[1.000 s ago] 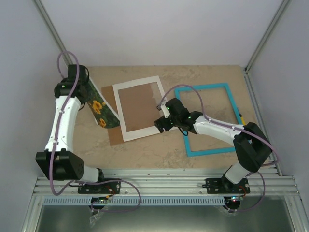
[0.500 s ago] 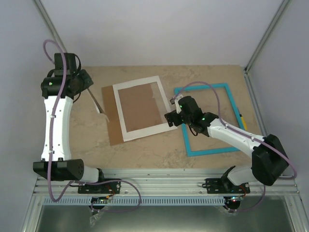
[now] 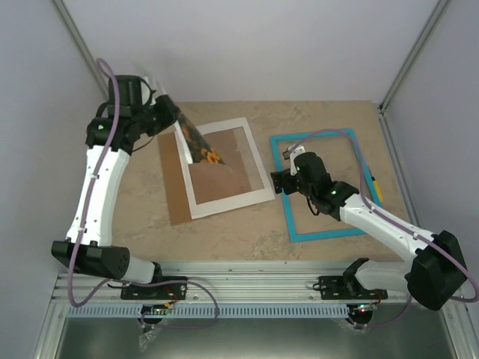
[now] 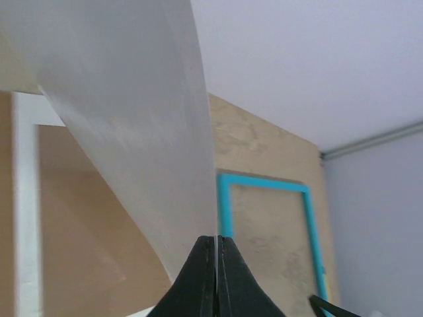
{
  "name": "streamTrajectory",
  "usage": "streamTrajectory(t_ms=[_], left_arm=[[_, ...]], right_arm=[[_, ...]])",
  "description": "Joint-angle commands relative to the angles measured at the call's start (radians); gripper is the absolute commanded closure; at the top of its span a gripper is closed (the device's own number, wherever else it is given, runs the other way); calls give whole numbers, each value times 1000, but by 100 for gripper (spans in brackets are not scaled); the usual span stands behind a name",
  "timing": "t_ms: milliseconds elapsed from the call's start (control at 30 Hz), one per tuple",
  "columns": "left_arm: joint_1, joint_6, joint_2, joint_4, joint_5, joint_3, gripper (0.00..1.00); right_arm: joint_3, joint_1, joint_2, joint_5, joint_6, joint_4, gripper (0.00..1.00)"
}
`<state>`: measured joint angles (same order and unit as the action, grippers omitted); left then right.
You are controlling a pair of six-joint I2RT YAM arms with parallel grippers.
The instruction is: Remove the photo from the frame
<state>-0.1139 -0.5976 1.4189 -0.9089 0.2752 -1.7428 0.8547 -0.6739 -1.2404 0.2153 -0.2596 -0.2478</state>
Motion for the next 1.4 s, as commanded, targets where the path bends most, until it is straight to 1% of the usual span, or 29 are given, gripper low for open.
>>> streamTrajectory(t_ms=[0, 100, 233, 467, 600, 767, 867, 967, 1133, 1200, 1333, 1367], left_arm=[[-65, -115, 26, 179, 120, 40, 100], [-103, -170, 24, 280, 172, 90, 100], [-139, -222, 3, 398, 213, 198, 100], [-139, -256, -85, 533, 235, 499, 100], [-139, -255, -109, 600, 278, 686, 100], [-140, -165, -120, 578, 200, 801, 100], [-139, -122, -104, 575, 222, 842, 100], [-138, -58, -82, 520, 204, 852, 100], [-128, 58, -54, 416, 81, 851, 100], [-118, 85, -45, 398, 46, 857, 96], [-106, 141, -23, 370, -31, 864, 93], [-105, 151, -19, 365, -48, 864, 89]], right_arm=[[-31, 15, 50, 58, -21, -3, 2], [-46, 24, 75, 76, -24, 0, 2], [-60, 35, 101, 91, -26, 6, 2], [-76, 52, 110, 83, -28, 23, 2], [-74, 54, 91, 74, -19, 19, 2], [-78, 53, 78, 73, -12, 12, 2], [-81, 54, 75, 73, -10, 12, 2], [-79, 54, 72, 76, -6, 6, 2], [-82, 54, 72, 71, 6, 11, 2], [-82, 56, 64, 64, 14, 21, 2], [-67, 60, 21, 57, 22, 22, 2], [-64, 64, 8, 49, 20, 23, 2]])
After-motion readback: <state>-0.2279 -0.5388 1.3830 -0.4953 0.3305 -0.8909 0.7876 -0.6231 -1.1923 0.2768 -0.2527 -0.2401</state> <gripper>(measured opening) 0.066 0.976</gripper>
